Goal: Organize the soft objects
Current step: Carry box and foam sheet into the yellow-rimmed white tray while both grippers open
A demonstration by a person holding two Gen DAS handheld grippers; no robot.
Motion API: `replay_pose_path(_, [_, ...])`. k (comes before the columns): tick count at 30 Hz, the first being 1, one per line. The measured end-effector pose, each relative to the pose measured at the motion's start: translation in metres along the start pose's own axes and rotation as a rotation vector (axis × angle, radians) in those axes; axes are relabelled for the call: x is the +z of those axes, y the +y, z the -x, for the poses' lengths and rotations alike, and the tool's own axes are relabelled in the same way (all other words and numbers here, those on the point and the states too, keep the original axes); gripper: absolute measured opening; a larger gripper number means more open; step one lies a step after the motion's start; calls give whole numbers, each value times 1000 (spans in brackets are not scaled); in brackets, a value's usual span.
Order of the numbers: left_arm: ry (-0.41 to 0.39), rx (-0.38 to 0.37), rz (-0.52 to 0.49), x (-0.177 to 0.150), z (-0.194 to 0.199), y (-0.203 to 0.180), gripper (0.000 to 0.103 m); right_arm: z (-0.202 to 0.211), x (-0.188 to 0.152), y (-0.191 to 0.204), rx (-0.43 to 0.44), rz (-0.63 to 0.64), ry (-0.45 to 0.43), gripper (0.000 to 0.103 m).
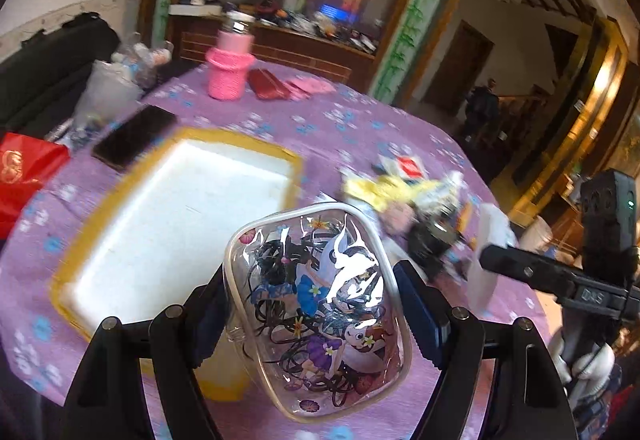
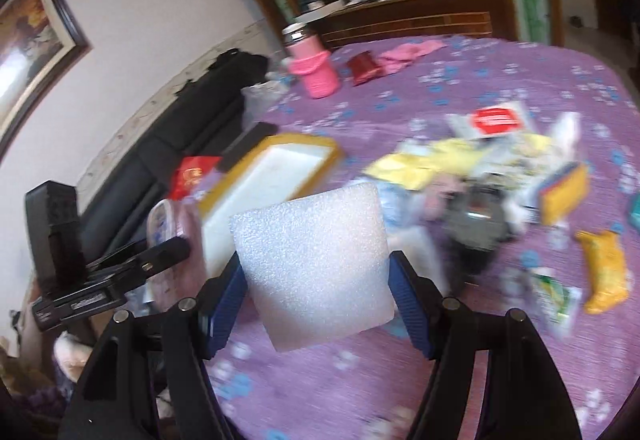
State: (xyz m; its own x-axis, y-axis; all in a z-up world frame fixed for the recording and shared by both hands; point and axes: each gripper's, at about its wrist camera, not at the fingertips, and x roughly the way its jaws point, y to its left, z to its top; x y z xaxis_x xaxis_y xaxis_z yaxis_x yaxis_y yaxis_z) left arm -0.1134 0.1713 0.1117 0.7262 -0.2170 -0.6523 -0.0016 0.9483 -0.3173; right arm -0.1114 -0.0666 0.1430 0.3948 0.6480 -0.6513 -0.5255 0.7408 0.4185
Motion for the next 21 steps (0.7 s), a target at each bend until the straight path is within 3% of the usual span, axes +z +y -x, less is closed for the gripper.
replay_pose_path(3, [-17,44,15,15,4,24,81,-22,14,23,56,6,21,69])
replay_pose_path(10, [-29,138,37,52,-14,70,81,-81,50,60,94,0,58,70])
replay_pose_path(21, [64,146,49,90,-69,111,81,-163,82,44,61,-150,131,70])
